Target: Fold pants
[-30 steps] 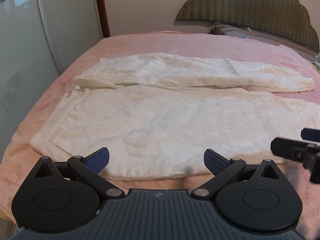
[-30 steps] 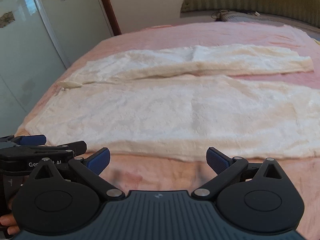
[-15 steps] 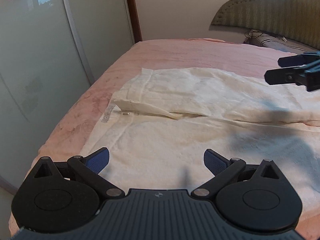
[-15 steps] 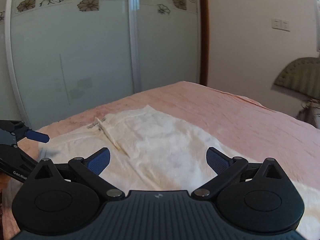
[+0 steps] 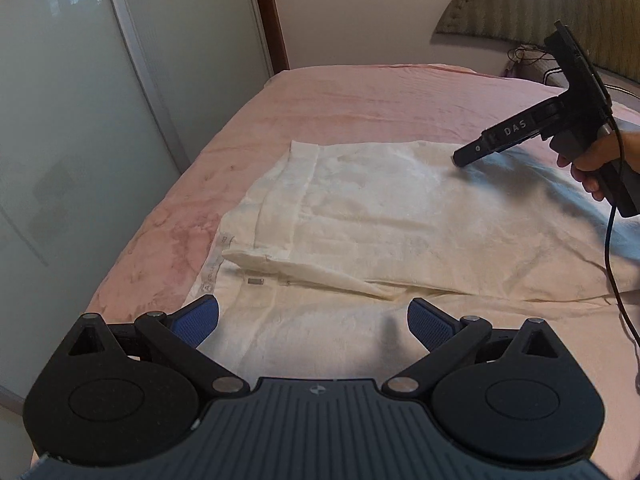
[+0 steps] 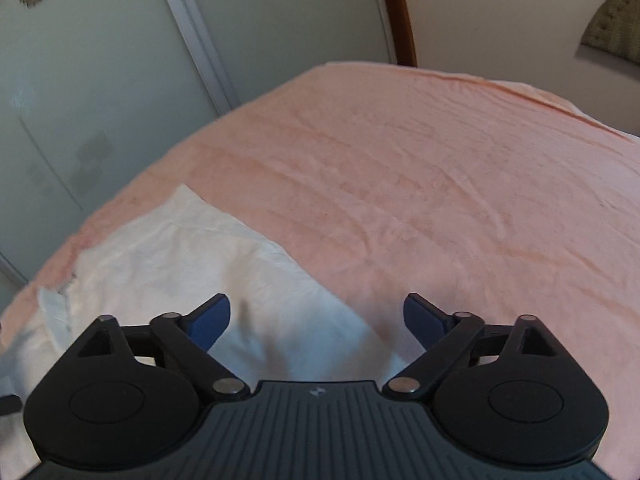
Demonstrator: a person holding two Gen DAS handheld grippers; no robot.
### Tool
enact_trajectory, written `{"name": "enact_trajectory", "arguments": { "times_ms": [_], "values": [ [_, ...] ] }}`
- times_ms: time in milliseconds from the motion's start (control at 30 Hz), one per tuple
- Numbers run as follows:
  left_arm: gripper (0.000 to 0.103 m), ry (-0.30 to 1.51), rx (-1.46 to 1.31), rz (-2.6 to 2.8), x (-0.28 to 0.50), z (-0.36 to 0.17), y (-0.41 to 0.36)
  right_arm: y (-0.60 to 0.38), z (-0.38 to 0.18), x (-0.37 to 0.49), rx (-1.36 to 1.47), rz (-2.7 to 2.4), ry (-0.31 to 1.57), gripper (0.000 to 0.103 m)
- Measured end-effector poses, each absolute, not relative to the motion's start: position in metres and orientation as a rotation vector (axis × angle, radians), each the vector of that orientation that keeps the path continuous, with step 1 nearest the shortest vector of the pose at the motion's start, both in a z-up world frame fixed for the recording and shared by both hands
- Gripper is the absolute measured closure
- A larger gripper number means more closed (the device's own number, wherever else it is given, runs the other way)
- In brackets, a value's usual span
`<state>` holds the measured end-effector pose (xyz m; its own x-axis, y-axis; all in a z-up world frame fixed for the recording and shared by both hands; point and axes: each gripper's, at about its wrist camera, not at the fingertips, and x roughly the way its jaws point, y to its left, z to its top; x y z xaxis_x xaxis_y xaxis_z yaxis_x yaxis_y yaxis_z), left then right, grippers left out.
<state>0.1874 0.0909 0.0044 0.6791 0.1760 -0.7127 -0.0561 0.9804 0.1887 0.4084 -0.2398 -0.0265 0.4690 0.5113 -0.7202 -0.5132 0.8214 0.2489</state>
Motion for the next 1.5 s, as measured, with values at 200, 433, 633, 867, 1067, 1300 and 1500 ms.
{"name": "enact_trajectory", "arguments": {
  "times_ms": [200,433,633,867,1067,1300,1500],
  "values": [
    [0.000,0.789,0.101,0.131,0.226,0.009,0.092,-0.227,-0.028,0.405,-0.071,0.739,0.843,0.081],
    [0.003,0.775,-0.316,0.081,0.286,0.023,0.135,-0.173,-0.005,0.306,-0.526,0.697,0.515,0.091],
    [0.003,0.845,-0.667,0.005,0.332,0.013,0.163,-0.144,-0.011,0.217,-0.851,0.717,0.330,0.096],
    [0.098,0.877,-0.766,0.069,0.335,-0.006,0.173,-0.143,-0.023,0.187,-0.865,0.764,0.336,0.097],
    [0.101,0.783,-0.671,0.061,0.288,0.011,0.162,-0.164,-0.014,0.171,-0.829,0.661,0.298,0.095],
    [0.101,0.748,-0.611,0.017,0.241,0.022,0.155,-0.229,-0.013,0.179,-0.882,0.520,0.410,0.044],
    [0.100,0.730,-0.514,0.024,0.225,0.027,0.142,-0.257,-0.024,0.219,-0.839,0.476,0.560,0.062]
  ]
}}
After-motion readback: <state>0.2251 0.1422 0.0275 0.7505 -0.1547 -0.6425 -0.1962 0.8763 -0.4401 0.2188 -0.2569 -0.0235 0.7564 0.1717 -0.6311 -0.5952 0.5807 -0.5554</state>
